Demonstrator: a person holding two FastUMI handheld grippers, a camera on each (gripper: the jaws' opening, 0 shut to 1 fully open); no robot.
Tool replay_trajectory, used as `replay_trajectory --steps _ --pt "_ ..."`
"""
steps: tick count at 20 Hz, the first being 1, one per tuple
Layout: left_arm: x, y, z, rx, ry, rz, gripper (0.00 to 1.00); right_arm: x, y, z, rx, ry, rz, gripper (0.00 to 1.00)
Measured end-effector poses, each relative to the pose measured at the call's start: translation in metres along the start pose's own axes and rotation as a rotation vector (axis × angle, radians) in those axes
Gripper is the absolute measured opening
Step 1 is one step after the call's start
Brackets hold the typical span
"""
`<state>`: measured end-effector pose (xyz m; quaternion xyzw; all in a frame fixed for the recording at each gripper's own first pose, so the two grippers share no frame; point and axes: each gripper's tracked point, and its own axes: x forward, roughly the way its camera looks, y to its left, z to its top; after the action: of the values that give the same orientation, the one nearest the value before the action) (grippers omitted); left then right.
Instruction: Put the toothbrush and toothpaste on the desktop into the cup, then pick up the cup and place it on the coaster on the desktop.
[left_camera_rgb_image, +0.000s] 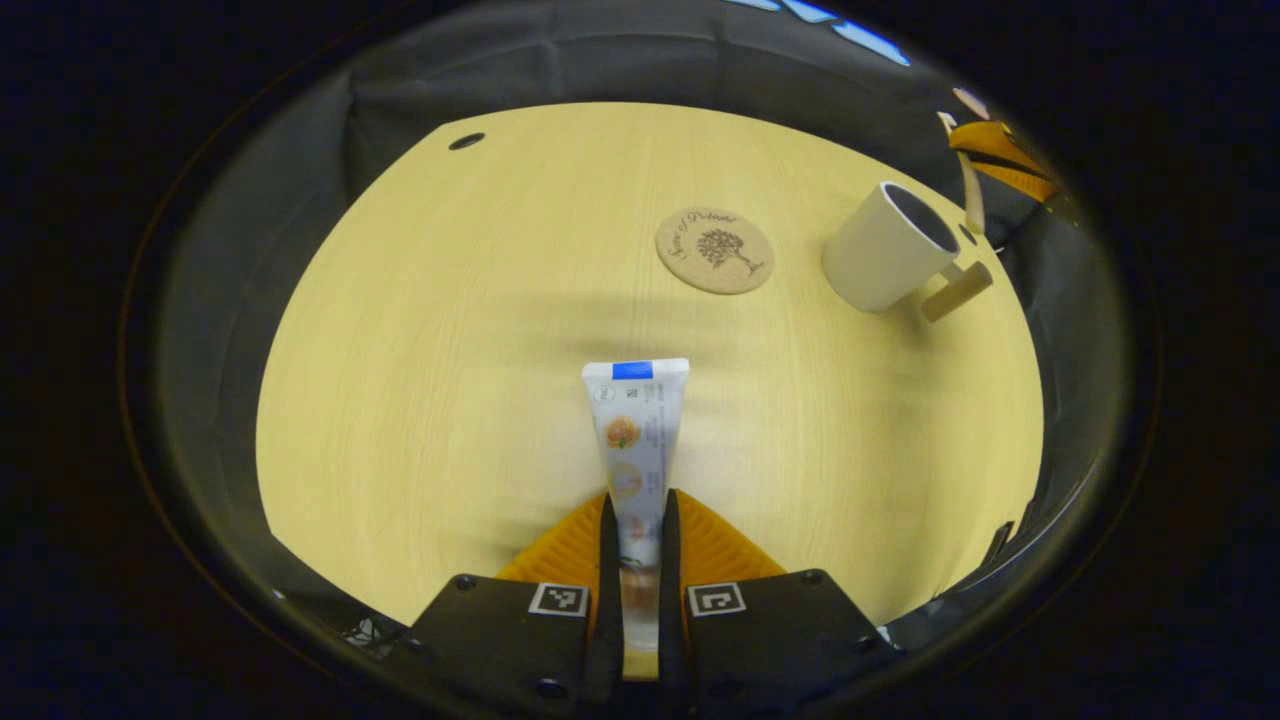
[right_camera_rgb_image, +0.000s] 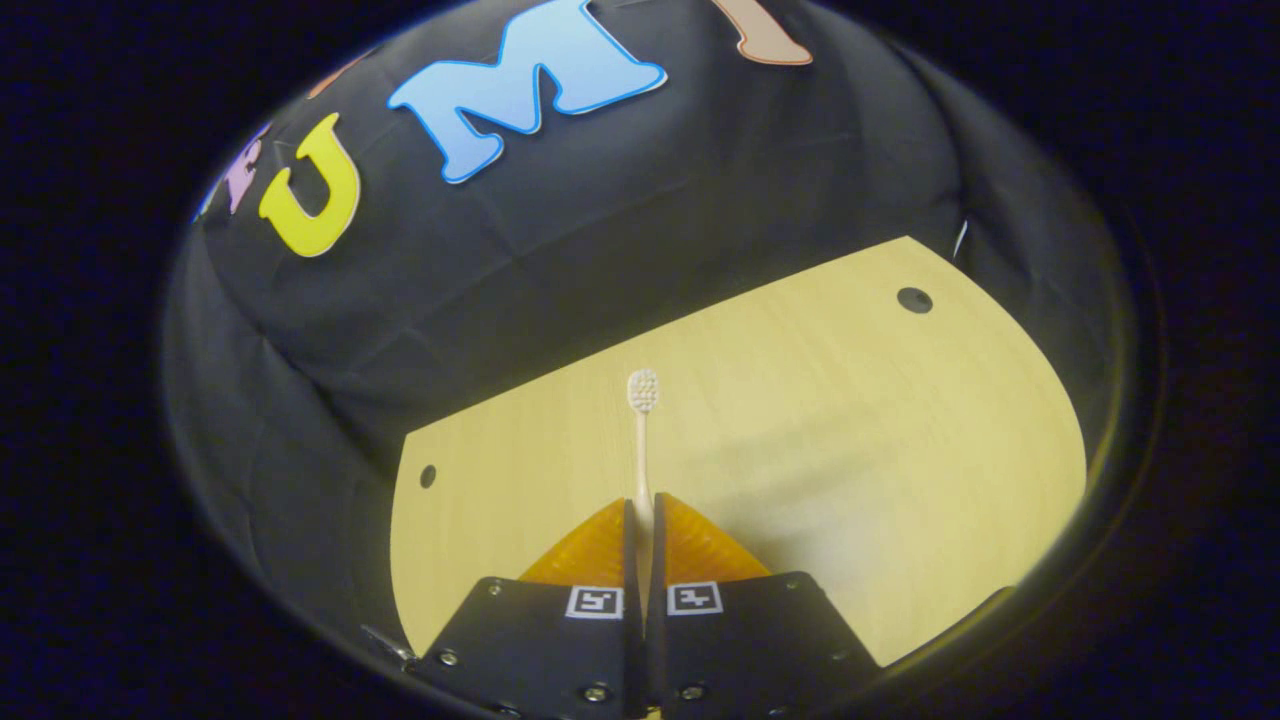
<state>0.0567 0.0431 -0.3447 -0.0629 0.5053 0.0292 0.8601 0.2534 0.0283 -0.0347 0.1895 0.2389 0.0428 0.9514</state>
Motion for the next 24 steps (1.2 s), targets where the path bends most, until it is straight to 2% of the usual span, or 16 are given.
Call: replay_trajectory --steps 5,11,12,13,14,15,20,24 --pt "-0.025 0.019 0.011 -0.016 -0.001 0.021 0.22 0.029 0.001 -0.008 -0.062 -0.021 -0.029 0.02" --pt "-0.065 0.043 0.039 -0.021 -0.006 0.043 0.22 0.037 0.006 -0.023 -0.107 -0.040 -0.033 0.03" --pt "-0.035 0.037 0.004 -0.021 -0.010 0.045 0.22 0.038 0.005 -0.024 -0.109 -0.042 -0.039 0.03" --pt "-0.053 0.035 0.033 -0.021 -0.013 0.046 0.22 0.038 0.003 -0.028 -0.110 -0.034 -0.045 0.03" --pt "-0.059 0.041 0.038 -0.021 -0.015 0.046 0.22 0.038 0.001 -0.029 -0.107 -0.032 -0.048 0.03" --pt "-0.062 0.042 0.041 -0.019 -0.018 0.047 0.22 0.039 -0.001 -0.031 -0.105 -0.028 -0.053 0.00" --pt "-0.060 0.042 0.052 -0.004 -0.046 0.050 0.22 0.032 -0.004 -0.037 -0.095 -0.021 -0.043 0.07" --pt "-0.064 0.036 0.053 -0.001 -0.055 0.046 0.22 0.027 -0.003 -0.042 -0.090 -0.011 -0.029 0.07"
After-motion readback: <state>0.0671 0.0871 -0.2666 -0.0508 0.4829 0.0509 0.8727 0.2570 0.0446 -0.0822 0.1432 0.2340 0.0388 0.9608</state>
